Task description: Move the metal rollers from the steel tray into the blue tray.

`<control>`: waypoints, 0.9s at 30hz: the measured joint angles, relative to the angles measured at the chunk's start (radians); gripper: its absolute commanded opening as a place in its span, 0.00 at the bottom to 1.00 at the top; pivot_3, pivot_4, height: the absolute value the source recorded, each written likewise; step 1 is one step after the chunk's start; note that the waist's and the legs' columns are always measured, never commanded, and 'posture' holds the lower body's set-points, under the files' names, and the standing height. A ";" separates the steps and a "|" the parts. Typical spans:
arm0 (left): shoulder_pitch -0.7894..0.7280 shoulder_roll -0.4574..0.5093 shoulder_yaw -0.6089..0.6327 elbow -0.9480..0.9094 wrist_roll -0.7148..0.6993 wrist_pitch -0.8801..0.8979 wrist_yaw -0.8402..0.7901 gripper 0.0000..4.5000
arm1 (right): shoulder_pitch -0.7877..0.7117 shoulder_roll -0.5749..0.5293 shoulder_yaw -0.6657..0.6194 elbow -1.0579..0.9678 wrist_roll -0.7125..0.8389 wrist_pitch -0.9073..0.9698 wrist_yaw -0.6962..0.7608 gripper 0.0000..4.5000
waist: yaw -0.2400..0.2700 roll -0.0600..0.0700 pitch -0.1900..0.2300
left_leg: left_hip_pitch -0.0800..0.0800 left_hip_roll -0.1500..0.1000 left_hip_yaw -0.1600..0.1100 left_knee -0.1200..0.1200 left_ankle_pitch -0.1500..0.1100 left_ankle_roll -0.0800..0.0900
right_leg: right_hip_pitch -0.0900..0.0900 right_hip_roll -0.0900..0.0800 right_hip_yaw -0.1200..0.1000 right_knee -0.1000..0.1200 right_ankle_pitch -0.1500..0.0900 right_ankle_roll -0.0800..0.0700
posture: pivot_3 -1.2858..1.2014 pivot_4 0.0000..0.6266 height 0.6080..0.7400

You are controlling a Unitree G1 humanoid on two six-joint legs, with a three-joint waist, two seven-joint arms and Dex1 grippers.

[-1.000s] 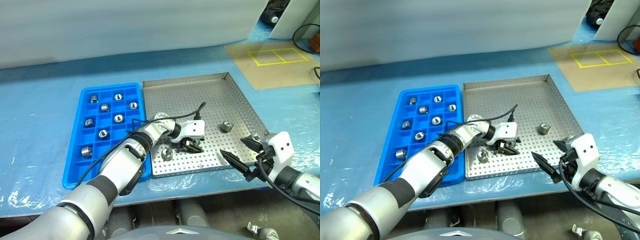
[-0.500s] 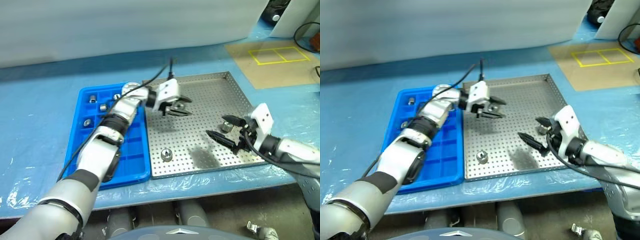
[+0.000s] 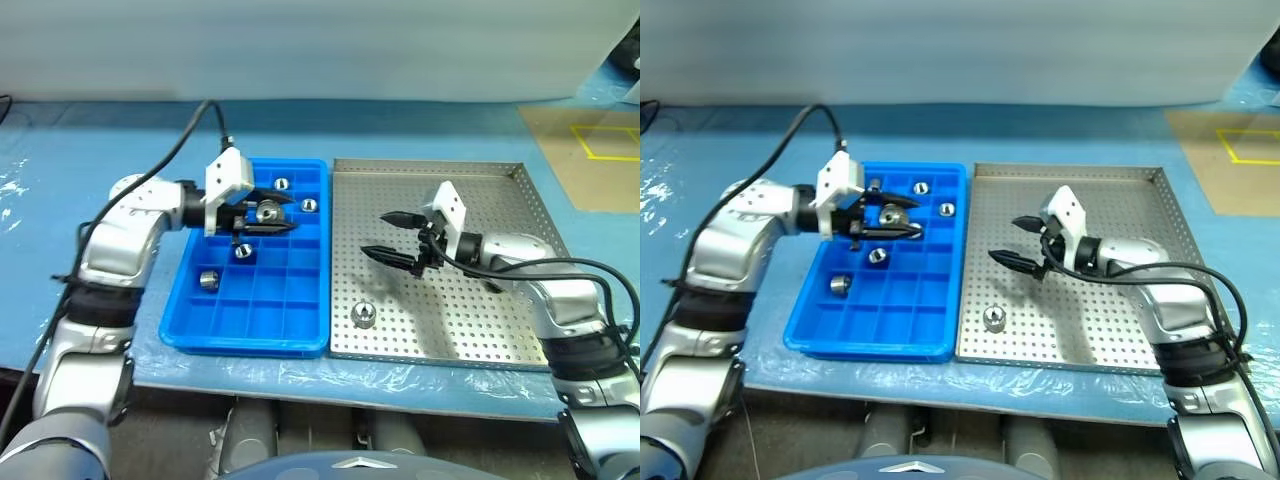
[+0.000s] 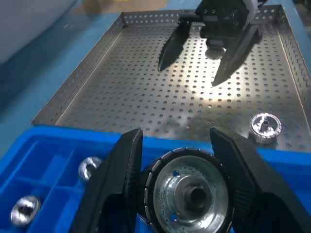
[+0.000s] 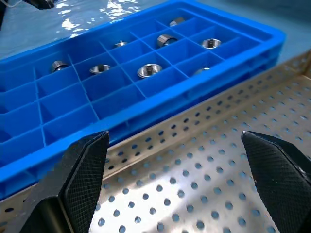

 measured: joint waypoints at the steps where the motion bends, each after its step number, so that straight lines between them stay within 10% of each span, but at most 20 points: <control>1: 0.030 0.016 0.011 -0.032 -0.016 0.027 0.010 0.42 | -0.017 0.007 0.010 0.019 -0.007 -0.009 0.015 1.00 | 0.007 0.000 0.000 | 0.000 0.000 0.000 0.000 0.000 -0.001 | 0.000 0.000 0.000 0.001 0.000 0.000 | 0.54 0.24 1.00; 27: 0.526 0.139 0.034 -0.220 -0.089 0.084 0.167 0.42 | -0.130 0.102 0.084 0.155 -0.100 -0.064 0.171 1.00 | 0.046 -0.001 0.000 | 0.006 0.002 -0.001 -0.008 0.005 -0.015 | -0.003 0.004 0.001 0.008 -0.002 -0.003 | 0.58 0.24 1.00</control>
